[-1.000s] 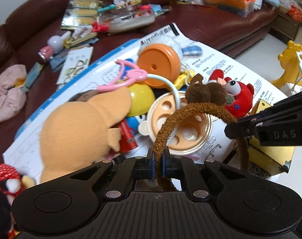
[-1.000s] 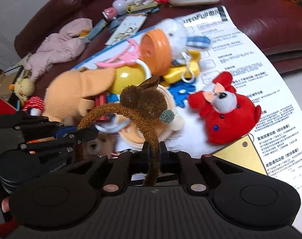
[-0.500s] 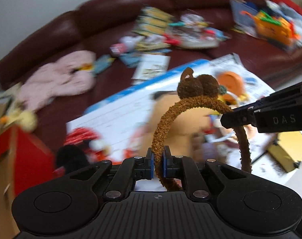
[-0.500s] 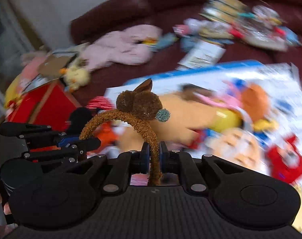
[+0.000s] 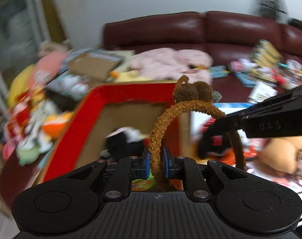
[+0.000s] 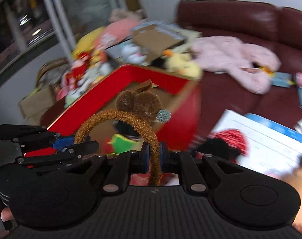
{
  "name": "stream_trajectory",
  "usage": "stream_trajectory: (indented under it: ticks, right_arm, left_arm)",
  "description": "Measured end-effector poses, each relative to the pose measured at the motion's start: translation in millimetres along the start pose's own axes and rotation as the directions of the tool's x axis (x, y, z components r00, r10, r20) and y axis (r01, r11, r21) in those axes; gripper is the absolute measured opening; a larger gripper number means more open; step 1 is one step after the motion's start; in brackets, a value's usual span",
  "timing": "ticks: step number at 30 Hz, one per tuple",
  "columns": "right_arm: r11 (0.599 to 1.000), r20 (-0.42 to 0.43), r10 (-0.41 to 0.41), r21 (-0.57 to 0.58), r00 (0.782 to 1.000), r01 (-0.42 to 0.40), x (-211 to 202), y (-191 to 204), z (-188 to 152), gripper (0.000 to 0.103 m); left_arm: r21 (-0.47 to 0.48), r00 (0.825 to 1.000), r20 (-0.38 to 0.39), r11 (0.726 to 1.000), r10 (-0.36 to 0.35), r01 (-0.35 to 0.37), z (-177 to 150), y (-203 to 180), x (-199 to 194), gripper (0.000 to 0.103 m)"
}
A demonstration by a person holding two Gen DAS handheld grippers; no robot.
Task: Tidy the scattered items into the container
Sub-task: 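Lift the headband with the left tool and carry it over the red box, then open the left tool to drop the headband into the red box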
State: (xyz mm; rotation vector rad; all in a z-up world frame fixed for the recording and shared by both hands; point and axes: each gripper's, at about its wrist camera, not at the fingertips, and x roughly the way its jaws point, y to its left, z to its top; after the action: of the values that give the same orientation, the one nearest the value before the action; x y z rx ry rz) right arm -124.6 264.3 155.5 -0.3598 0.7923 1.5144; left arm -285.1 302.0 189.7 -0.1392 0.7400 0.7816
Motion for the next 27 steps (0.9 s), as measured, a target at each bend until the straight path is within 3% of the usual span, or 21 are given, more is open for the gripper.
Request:
stream_trajectory:
  ticks: [6, 7, 8, 9, 10, 11, 12, 13, 20, 27]
  right_arm:
    - [0.995, -0.069, 0.061, -0.069, 0.996, -0.066, 50.5, 55.4, 15.9, 0.014]
    - [0.994, -0.074, 0.065, -0.08, 0.995, -0.071, 54.5, 60.1, 15.5, 0.014]
    - [0.993, -0.081, 0.072, -0.088, 0.994, -0.079, 60.6, 64.6, 16.2, 0.021]
    - [0.991, -0.083, 0.086, -0.091, 0.993, -0.094, 63.7, 69.0, 15.9, 0.034]
    - [0.99, -0.078, 0.1, -0.091, 0.992, -0.107, 67.7, 72.1, 15.8, 0.042]
    - [0.991, -0.07, 0.099, -0.088, 0.993, -0.105, 69.7, 73.9, 15.1, 0.062]
    - [0.992, -0.057, 0.089, -0.086, 0.994, -0.094, 69.2, 73.0, 13.7, 0.071]
    - [0.992, -0.05, 0.083, -0.09, 0.995, -0.087, 68.1, 71.5, 11.4, 0.071]
    - [0.994, -0.066, 0.068, -0.077, 0.996, -0.073, 60.8, 56.7, 4.3, 0.071]
    - [0.997, -0.042, 0.062, -0.047, 0.997, -0.063, 39.0, 42.9, -7.9, 0.075]
  left_arm:
    - [-0.099, 0.994, -0.06, 0.99, 0.093, -0.099, -21.2, 61.7, 5.0, 0.023]
    - [-0.111, 0.992, -0.071, 0.988, 0.101, -0.109, -24.6, 70.5, 6.6, 0.028]
    - [-0.121, 0.991, -0.085, 0.986, 0.107, -0.117, -27.4, 75.8, 10.9, 0.03]
    - [-0.135, 0.989, -0.102, 0.984, 0.104, -0.117, -30.6, 81.6, 15.8, 0.032]
    - [-0.15, 0.986, -0.127, 0.981, 0.106, -0.125, -35.1, 84.6, 20.4, 0.046]
    - [-0.168, 0.981, -0.156, 0.976, 0.115, -0.141, -37.7, 86.4, 26.8, 0.068]
    - [-0.185, 0.978, -0.166, 0.97, 0.125, -0.155, -41.0, 88.8, 30.7, 0.076]
    - [-0.189, 0.978, -0.167, 0.969, 0.127, -0.159, -44.1, 88.6, 31.3, 0.083]
    - [-0.176, 0.978, -0.178, 0.975, 0.107, -0.138, -42.3, 76.3, 39.7, 0.084]
    - [-0.1, 0.98, -0.157, 0.985, 0.122, -0.139, -35.9, 44.8, 38.5, 0.089]
